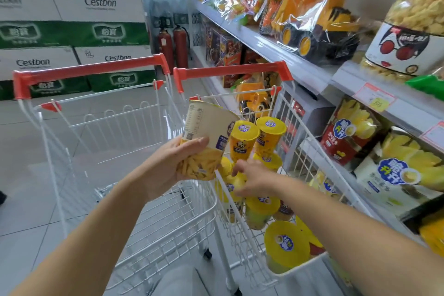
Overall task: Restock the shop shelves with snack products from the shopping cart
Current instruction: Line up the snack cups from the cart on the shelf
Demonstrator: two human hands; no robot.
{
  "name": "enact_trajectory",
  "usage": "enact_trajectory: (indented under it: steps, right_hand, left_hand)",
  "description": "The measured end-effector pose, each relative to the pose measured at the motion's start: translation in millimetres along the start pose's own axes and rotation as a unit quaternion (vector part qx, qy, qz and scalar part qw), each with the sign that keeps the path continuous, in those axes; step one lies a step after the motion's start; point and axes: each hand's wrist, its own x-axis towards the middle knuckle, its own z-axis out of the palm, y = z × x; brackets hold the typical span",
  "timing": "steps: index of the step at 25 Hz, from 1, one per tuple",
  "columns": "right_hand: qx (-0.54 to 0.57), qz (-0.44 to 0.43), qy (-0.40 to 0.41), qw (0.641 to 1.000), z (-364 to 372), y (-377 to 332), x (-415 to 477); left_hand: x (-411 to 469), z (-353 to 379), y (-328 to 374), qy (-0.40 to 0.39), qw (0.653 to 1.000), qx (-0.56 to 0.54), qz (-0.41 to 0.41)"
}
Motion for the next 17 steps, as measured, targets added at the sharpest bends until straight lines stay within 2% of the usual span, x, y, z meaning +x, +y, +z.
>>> enact_trajectory:
  steps: [2, 4, 7, 10, 12, 14, 17]
  right_hand:
    - [-0.076, -0.012, -0.027, 0.997, 19, -6, 15]
    - [-0.112, -0.018, -0.015, 0.993, 30, -9, 22]
    - [-0.107, -0.022, 0.02, 0.994, 38, -11, 26]
    - [0.014, -0.003, 0.035, 0.999, 25, -15, 13]
    - [0.11, -0.02, 0.076, 0.991, 1, -13, -11]
    - [0.206, -0.042, 0.145, 0.967, -28, -3, -46]
    - [0.355, -0.068, 0.245, 0.9, -61, 14, -107]
  left_hand:
    - [-10, -3, -2, 0.016, 1.0, -0.007, 0.001]
    - [-16, -4, -5, 0.029, 0.999, -0.012, -0.005]
    - [-20, -4, -8, 0.047, 0.999, -0.017, -0.006]
    - [-20, -1, -7, 0.056, 0.998, -0.023, -0.002]
    - [-18, 2, -4, 0.05, 0.998, -0.039, 0.003]
    - [-11, 10, -1, 0.034, 0.998, -0.053, 0.001]
    - [7, 37, 5, -0.014, 0.997, -0.076, -0.011]
